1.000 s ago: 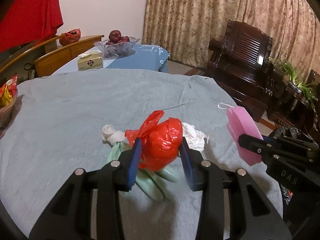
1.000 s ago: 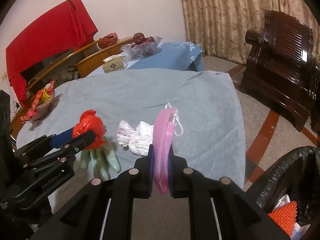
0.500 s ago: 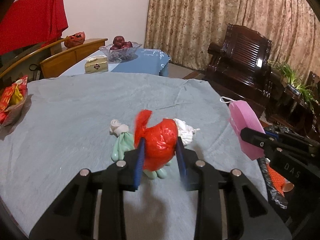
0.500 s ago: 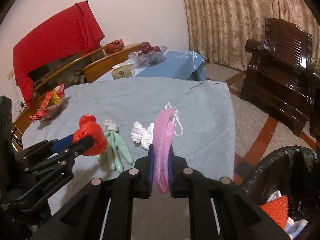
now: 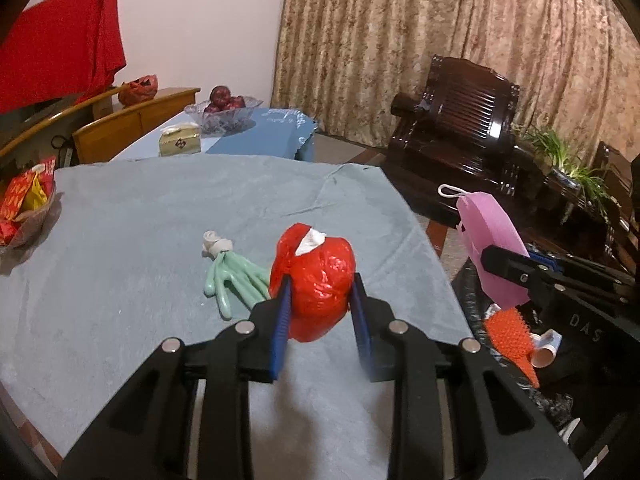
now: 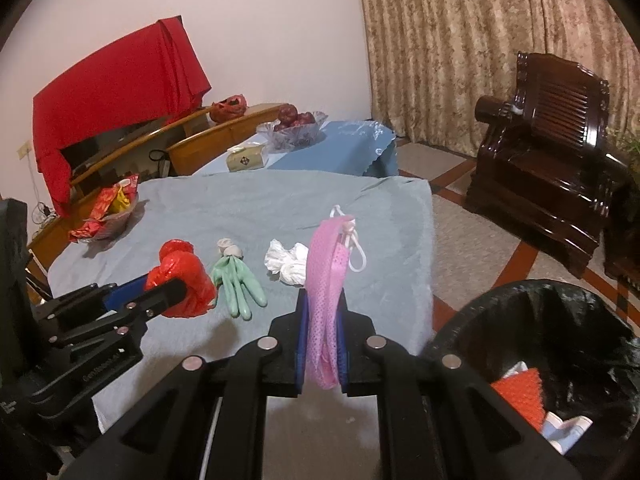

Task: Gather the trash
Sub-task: 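Carry the red bag and pink item over the bin and open both grippers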

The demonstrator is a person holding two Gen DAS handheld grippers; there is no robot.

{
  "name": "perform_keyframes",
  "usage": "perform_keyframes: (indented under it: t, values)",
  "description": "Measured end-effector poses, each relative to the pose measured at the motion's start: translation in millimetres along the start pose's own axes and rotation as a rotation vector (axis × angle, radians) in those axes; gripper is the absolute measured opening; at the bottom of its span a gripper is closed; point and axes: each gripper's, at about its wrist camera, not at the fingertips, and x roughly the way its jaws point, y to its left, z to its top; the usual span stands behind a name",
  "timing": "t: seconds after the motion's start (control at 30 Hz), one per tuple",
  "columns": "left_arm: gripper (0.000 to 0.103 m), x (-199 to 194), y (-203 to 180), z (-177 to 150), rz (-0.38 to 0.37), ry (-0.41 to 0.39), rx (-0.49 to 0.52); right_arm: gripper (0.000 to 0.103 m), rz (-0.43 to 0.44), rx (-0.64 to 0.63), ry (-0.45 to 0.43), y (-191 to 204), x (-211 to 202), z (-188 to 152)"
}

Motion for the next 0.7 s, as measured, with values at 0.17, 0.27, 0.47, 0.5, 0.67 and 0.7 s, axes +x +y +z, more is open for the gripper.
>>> perform_keyframes:
  t: [0.17, 0.27, 0.47, 0.5, 0.67, 0.7]
  values:
    - [0.027, -13, -25, -1, -0.037, -0.011, 0.029, 0.012, -0.022, 0.007, -0.023, -9, -26, -5]
    - [0.027, -16, -44, -1, -0.068, -0.016, 0.048, 0.012, -0.042, 0.014, -0.035, -19, -40, -9]
    - [0.027, -14, -79, -2, -0.127, -0.015, 0.086, 0.012, -0.093, 0.046, -0.046, -48, -63, -19]
    - [0.027, -12, -89, -3, -0.139, -0.015, 0.099, 0.012, -0.105, 0.053, -0.046, -54, -67, -22]
    - [0.027, -4, -121, -5, -0.190, -0.003, 0.135, 0.012, -0.158, 0.084, -0.047, -81, -83, -34]
    - [0.027, -2, -125, -5, -0.197, -0.002, 0.140, 0.012, -0.167, 0.087, -0.047, -85, -85, -36]
